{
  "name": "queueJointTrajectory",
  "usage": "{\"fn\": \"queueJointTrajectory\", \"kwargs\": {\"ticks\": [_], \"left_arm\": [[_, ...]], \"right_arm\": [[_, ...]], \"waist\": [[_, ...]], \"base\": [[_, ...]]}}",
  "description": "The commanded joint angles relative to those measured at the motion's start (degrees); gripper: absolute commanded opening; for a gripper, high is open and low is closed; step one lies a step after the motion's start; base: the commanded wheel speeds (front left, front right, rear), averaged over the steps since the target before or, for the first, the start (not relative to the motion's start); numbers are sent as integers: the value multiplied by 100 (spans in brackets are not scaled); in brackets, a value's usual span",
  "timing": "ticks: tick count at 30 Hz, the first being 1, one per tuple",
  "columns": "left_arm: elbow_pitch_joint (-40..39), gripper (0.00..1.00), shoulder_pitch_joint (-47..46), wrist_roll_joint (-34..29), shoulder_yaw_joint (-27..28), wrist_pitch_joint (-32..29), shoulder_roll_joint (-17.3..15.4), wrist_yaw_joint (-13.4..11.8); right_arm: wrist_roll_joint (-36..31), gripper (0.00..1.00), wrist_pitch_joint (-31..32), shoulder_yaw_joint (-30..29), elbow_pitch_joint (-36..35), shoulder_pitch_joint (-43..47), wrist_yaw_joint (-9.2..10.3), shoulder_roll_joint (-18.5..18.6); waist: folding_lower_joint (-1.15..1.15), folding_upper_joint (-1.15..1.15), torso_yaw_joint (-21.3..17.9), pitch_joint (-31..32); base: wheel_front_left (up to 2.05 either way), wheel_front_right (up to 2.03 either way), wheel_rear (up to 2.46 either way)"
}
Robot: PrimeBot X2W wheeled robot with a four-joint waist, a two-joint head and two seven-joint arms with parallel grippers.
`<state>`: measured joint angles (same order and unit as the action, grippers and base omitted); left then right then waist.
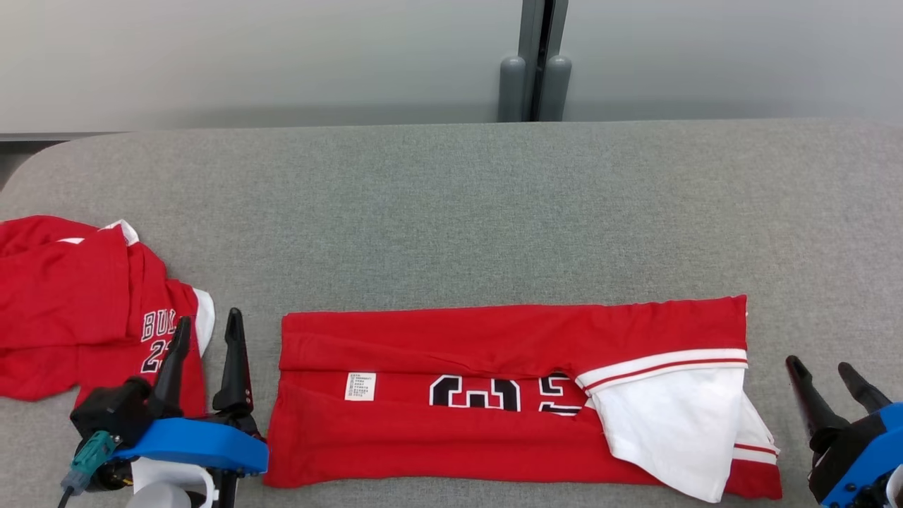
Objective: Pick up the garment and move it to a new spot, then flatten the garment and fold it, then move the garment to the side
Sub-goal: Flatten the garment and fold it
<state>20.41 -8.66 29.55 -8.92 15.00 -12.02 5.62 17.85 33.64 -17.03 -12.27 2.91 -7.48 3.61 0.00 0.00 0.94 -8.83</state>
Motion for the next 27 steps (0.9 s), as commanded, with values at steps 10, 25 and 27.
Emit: {"fn": "queueJointTrajectory", "kwargs": {"ticks": [10,25,27], "left_arm": [[-61,100,276,-534,225,22,73,108],[101,100,142,-468,15,4,-133,158],[120,100,125,-441,-11,-5,-127,161]], "right_arm": [[-356,100,-1253,4,1419,-444,-3,-71],[-543,100,-1207,376,3543,-1351,-3,-70],[-708,100,-1125,328,3770,-1463,-3,-67]], "waist": [[0,0,55,307],[0,0,145,227],[0,0,170,202]], "base": [[0,0,0],[0,0,0],[0,0,0]]}}
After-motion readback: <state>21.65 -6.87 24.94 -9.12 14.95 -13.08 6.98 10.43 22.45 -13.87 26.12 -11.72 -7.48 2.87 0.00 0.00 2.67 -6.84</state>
